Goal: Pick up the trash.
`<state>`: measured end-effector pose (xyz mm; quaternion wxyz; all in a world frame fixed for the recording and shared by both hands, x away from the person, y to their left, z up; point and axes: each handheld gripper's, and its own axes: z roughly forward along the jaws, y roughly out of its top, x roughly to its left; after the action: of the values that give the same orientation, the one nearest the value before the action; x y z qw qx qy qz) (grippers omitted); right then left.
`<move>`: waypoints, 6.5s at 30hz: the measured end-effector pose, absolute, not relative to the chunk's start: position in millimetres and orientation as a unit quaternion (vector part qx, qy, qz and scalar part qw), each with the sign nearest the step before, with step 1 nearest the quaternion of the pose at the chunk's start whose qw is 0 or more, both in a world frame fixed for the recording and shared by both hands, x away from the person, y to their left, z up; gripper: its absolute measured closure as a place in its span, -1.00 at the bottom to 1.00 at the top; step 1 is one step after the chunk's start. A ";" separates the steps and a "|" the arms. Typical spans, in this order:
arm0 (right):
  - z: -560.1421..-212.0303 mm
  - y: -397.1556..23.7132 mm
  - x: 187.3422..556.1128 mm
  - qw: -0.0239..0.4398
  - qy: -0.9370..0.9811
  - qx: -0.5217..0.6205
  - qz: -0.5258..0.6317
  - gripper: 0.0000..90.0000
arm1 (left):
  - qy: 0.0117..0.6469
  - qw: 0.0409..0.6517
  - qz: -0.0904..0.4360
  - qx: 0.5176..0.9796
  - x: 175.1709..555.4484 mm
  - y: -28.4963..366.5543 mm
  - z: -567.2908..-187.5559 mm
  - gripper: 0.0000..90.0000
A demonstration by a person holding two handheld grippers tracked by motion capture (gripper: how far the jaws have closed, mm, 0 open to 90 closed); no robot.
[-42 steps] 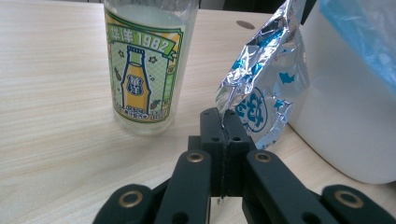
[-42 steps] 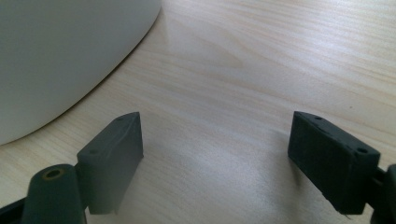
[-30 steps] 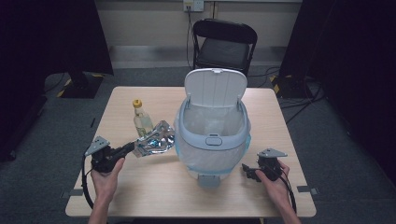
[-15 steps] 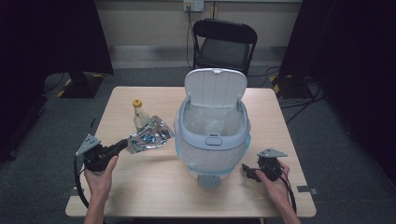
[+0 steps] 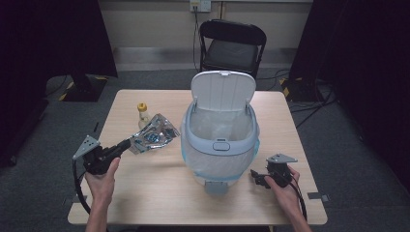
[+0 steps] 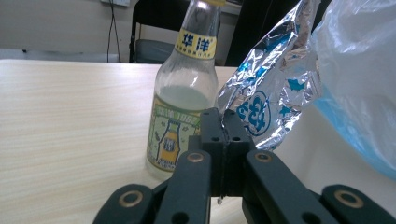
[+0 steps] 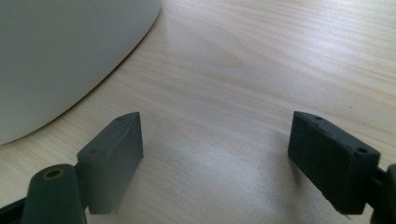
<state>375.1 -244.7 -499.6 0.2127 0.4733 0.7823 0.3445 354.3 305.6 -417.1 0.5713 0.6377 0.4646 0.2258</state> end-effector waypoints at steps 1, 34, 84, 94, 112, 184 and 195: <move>-499.6 -244.7 375.1 0.213 0.782 0.473 0.345 -0.63 | 0.464 0.574 0.228 0.636 354.3 305.8 -415.5 1.00; -499.6 -244.8 375.1 0.213 0.782 0.473 0.345 -0.63 | 0.406 0.639 0.250 0.604 356.3 296.8 -353.4 1.00; -499.6 -244.7 375.1 0.213 0.782 0.473 0.344 -0.63 | 0.302 0.695 0.265 0.596 337.8 262.0 -263.1 1.00; -499.6 -244.7 375.1 0.213 0.782 0.473 0.345 -0.63 | 0.280 0.698 0.247 0.612 342.0 238.7 -247.3 1.00; -499.6 -244.8 375.2 0.213 0.783 0.473 0.345 -0.63 | 0.243 0.702 0.210 0.635 353.4 184.6 -236.7 1.00; -499.6 -244.8 375.1 0.212 0.782 0.473 0.345 -0.63 | 0.293 0.649 0.203 0.672 374.5 199.9 -266.4 -0.14; -499.6 -244.8 375.1 0.212 0.782 0.473 0.345 -0.63 | 0.338 0.618 0.214 0.677 377.9 218.7 -291.5 -0.27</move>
<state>375.1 -244.8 -499.6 0.2124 0.4733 0.7823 0.3448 377.9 218.7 -291.5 0.6179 0.6769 0.3381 0.2139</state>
